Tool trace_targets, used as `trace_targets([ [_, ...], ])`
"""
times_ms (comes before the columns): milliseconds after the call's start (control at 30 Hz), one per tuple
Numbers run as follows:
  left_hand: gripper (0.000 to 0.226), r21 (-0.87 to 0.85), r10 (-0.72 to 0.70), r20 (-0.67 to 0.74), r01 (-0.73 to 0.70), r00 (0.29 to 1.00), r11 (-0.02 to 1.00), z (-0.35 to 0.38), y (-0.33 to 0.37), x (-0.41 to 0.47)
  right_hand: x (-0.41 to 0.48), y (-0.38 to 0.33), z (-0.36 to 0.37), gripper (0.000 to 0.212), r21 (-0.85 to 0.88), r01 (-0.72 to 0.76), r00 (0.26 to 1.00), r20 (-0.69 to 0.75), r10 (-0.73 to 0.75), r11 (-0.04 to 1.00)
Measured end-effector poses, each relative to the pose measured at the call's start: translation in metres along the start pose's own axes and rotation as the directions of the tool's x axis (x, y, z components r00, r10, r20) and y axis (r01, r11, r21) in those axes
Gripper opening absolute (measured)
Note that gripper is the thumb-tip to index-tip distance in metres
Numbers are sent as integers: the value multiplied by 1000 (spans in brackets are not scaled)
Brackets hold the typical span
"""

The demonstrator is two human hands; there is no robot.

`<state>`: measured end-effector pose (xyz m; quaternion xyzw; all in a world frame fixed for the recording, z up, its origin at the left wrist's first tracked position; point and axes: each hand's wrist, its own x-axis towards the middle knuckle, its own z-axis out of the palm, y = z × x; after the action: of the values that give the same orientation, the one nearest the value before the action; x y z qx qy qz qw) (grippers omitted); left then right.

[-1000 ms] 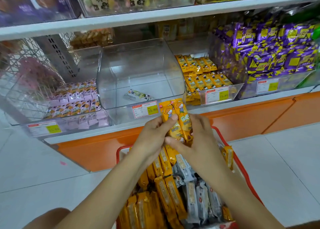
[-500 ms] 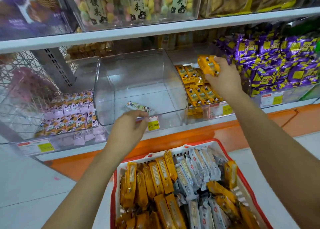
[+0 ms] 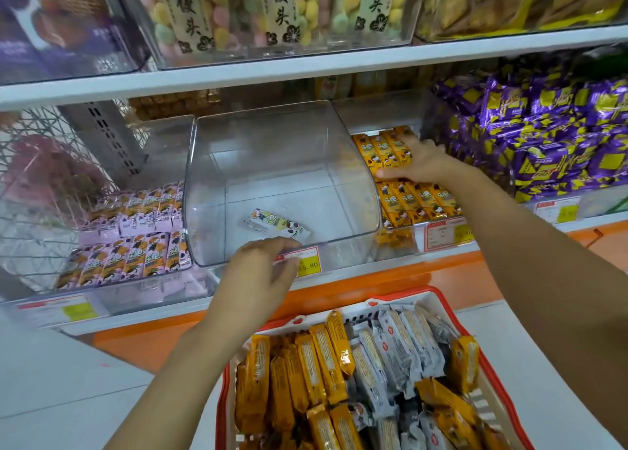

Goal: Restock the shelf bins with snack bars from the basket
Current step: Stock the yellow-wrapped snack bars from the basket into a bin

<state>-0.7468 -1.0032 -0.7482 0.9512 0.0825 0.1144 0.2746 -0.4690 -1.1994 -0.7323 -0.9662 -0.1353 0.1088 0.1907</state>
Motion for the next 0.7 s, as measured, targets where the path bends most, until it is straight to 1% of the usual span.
trace_targets([
  [33,28,9,3,0,-3,1000,1000,0,0,0,-1,2,0,105,-46,9,1000,18,-8,999],
  [67,31,17,4,1,-5,1000,1000,1,0,0,0,2,0,110,-76,18,1000,21,-17,997],
  [133,42,24,6,4,-6,1000,1000,1,0,0,4,-2,0,110,-110,39,999,5,-39,993],
  [167,45,27,7,4,-7,1000,1000,2,0,0,6,-5,0,109,-126,46,999,-5,-47,991],
  [333,30,40,14,-14,-13,1000,999,4,-2,1,23,-12,-5,108,-190,64,998,20,-62,980],
  [433,31,46,27,-8,-26,1000,999,4,-3,0,26,-15,-8,107,-181,57,998,35,-52,982],
  [533,32,29,45,-36,-44,998,999,3,-5,-3,19,-18,-7,110,-159,-8,1000,2,8,987],
  [600,30,-21,72,-95,-74,993,997,0,-4,-8,2,-25,-7,103,-148,-33,997,-80,21,988],
  [633,29,-43,94,-133,-100,987,994,-2,-1,-13,-11,-28,-6,94,-134,-16,989,-150,-5,991],
  [667,30,-63,112,-171,-124,979,990,-3,1,-17,-25,-31,-5,79,-111,38,969,-240,-64,993],
  [700,30,-77,122,-206,-140,971,987,-3,3,-23,-42,-34,-2,60,-82,123,931,-336,-144,989],
])
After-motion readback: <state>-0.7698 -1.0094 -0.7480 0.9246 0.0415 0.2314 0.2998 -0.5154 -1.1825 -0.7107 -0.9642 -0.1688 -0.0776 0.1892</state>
